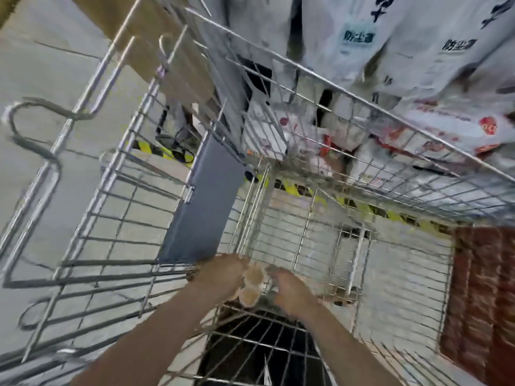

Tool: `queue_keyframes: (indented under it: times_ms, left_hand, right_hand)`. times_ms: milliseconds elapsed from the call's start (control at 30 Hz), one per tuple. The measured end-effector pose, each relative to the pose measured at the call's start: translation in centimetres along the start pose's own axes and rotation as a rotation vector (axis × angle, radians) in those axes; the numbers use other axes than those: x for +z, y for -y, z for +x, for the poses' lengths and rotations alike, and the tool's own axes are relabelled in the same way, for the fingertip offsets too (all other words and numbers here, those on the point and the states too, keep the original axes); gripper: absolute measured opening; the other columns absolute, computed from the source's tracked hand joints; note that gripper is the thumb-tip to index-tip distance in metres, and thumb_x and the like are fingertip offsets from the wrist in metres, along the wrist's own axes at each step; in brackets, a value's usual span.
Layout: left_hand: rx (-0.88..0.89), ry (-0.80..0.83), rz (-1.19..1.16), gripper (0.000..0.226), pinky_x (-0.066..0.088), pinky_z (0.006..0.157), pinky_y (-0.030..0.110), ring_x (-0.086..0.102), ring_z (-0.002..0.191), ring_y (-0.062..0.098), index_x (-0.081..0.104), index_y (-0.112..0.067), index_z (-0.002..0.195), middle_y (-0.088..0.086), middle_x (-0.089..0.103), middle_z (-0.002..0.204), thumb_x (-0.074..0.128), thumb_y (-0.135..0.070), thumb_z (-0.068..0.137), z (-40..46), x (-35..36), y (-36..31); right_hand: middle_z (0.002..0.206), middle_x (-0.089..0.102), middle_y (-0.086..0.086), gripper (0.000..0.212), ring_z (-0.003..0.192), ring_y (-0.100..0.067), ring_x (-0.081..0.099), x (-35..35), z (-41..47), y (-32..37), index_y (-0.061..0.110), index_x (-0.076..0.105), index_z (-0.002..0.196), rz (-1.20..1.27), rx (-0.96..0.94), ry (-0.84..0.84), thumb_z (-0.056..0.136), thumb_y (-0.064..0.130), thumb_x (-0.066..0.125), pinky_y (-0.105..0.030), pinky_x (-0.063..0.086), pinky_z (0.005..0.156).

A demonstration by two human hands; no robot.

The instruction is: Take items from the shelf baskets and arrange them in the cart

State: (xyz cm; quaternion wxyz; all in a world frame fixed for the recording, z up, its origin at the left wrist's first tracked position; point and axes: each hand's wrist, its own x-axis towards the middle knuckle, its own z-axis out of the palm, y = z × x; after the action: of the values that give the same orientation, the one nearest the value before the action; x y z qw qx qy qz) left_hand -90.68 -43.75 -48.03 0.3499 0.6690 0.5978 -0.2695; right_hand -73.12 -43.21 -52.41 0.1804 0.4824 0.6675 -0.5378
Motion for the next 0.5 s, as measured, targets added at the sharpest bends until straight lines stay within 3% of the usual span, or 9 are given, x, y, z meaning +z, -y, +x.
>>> queue_keyframes:
  times_ms: [167, 267, 500]
  left_hand:
    - [0.115, 0.007, 0.229, 0.043, 0.038, 0.094, 0.042, 0.048, 0.119, 0.03, 0.044, -0.01, 0.132, 0.011, 0.05, 0.13, 0.046, -0.008, 0.089, 4.9, 4.7, 1.0]
    - [0.051, -0.001, 0.213, 0.051, 0.03, 0.1, 0.041, 0.04, 0.123, 0.027, 0.037, -0.01, 0.136, 0.01, 0.044, 0.133, 0.051, -0.01, 0.087, 6.2, 6.4, 1.6]
    - [-0.019, 0.022, 0.374, 0.038, 0.031, 0.092, 0.04, 0.043, 0.115, 0.028, 0.045, -0.01, 0.123, 0.009, 0.054, 0.122, 0.053, -0.02, 0.088, 7.6, 7.2, 1.3]
  right_hand:
    - [0.143, 0.045, -0.007, 0.065, 0.127, -0.024, 0.047, 1.1, 4.6, -1.6, 0.017, 0.038, 0.144, -0.025, -0.018, -0.052, 0.085, 0.004, 0.061, -0.032, 0.04, 0.105]
    - [0.145, 0.042, -0.007, 0.063, 0.131, -0.026, 0.041, 2.8, 6.1, -2.5, 0.019, 0.039, 0.144, -0.086, -0.074, -0.022, 0.086, 0.005, 0.06, -0.038, 0.035, 0.11]
    - [0.141, 0.048, 0.002, 0.063, 0.126, -0.02, 0.046, 4.4, 8.3, -3.9, 0.026, 0.047, 0.138, -0.143, -0.121, -0.062, 0.081, 0.014, 0.071, -0.035, 0.038, 0.108]
